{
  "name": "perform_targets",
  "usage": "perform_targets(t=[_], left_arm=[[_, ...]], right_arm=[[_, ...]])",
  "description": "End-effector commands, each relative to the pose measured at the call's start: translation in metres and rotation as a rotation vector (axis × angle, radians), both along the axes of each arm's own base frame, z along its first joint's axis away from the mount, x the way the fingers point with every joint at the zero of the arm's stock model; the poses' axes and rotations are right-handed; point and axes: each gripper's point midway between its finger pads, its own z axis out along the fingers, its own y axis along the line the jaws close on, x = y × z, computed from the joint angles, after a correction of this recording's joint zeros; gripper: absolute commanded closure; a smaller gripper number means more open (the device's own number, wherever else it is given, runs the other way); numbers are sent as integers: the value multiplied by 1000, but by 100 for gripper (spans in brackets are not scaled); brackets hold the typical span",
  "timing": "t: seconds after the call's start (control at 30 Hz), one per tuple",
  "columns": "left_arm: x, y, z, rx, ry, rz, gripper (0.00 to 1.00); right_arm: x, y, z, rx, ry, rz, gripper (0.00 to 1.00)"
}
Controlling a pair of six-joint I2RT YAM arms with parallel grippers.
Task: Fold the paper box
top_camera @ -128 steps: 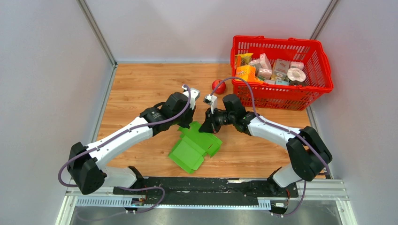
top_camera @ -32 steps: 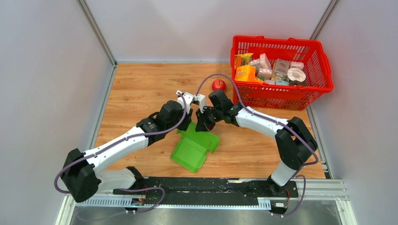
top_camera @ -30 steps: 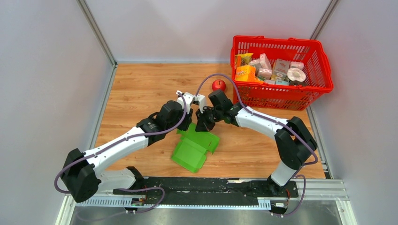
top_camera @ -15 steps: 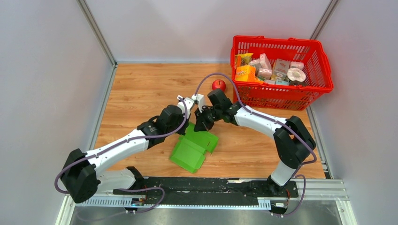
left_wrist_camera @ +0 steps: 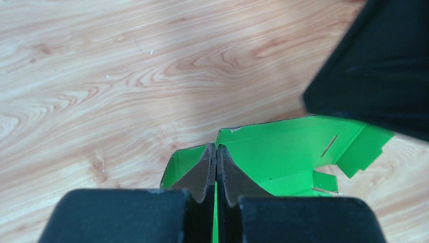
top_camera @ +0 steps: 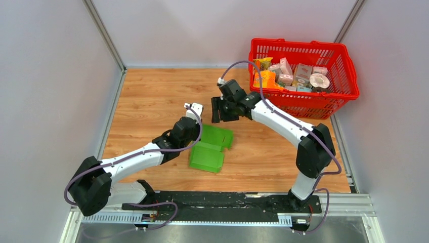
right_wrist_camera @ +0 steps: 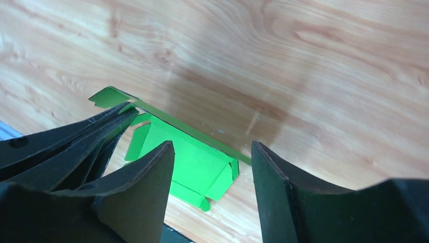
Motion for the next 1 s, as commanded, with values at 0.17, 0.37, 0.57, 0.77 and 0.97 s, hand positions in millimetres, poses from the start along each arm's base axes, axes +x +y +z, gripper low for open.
perform_targets(t=[0.17,0.37,0.57,0.77,0.97], left_arm=[[12,8,13,-275,-121,181,100],[5,11,12,-334,-142,170,100],[-1,15,9,-380,-158,174,100],[-3,13,13,-405,-176,153,100],[-4,17,12,-408,-192,160,100]], right_arm=[[-17,-8,61,368,135,-468,33],[-24,5,62,799,327,-797,50],[-11,22,43,757,397,-904,48],[-2,39,21,671,426,-985,46],[-6,42,5,641,466,-1021,49]])
